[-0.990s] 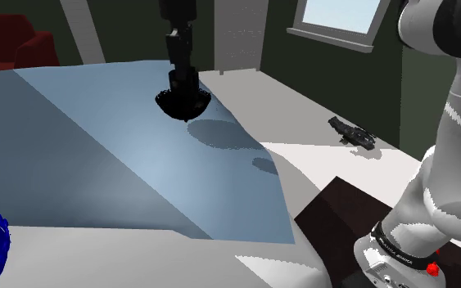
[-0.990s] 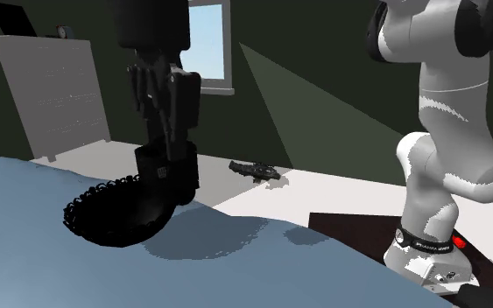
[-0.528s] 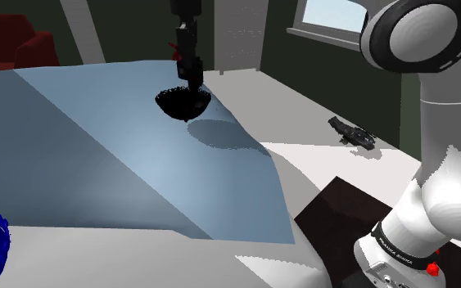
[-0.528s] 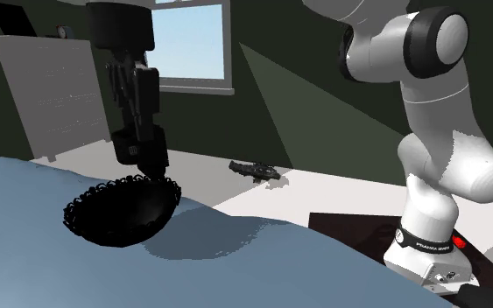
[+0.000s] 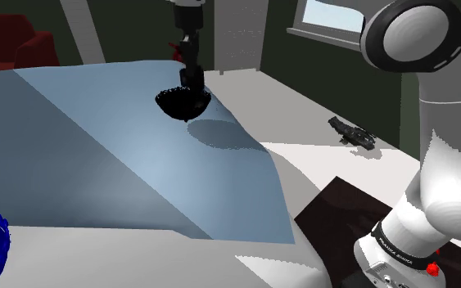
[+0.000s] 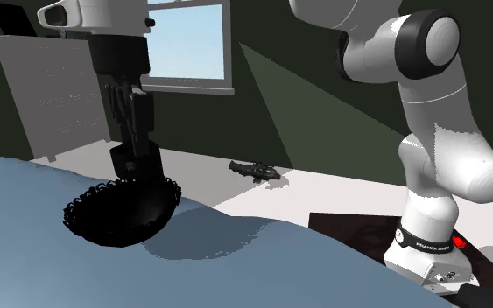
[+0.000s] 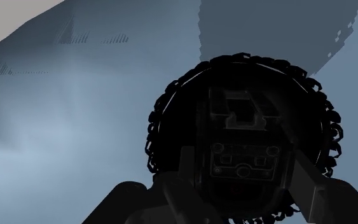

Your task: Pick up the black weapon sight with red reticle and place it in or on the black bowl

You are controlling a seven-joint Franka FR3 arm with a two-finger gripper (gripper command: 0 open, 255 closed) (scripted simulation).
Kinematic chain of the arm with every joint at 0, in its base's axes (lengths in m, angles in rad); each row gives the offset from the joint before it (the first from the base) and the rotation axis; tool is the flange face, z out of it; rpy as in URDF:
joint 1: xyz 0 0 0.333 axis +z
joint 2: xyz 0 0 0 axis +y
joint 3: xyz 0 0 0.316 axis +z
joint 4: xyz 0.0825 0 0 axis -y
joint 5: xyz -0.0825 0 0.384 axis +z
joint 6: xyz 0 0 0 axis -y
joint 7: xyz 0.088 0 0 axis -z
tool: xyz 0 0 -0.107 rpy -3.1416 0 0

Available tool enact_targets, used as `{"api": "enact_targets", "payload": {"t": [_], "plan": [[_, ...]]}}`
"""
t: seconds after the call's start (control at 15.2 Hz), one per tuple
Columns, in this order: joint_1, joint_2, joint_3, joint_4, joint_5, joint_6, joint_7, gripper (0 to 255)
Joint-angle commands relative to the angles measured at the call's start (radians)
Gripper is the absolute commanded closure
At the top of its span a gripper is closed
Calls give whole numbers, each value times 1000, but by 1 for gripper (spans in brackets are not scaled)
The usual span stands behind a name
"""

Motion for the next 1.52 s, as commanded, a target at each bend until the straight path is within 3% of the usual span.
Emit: {"api": "enact_targets", "payload": {"t": [0.0, 0.46, 0.92, 0.99, 1.32, 1.45], "plan": [[-7, -15, 1, -50, 4, 35, 2, 255], [-24, -53, 2, -199, 13, 147, 6, 255], [-24, -53, 2, -199, 13, 147, 6, 255], [-24, -53, 2, -200, 13, 147, 6, 0], [-24, -53, 2, -200, 13, 147, 6, 0], [-12, -31, 2, -97, 7, 66, 4, 0]]}}
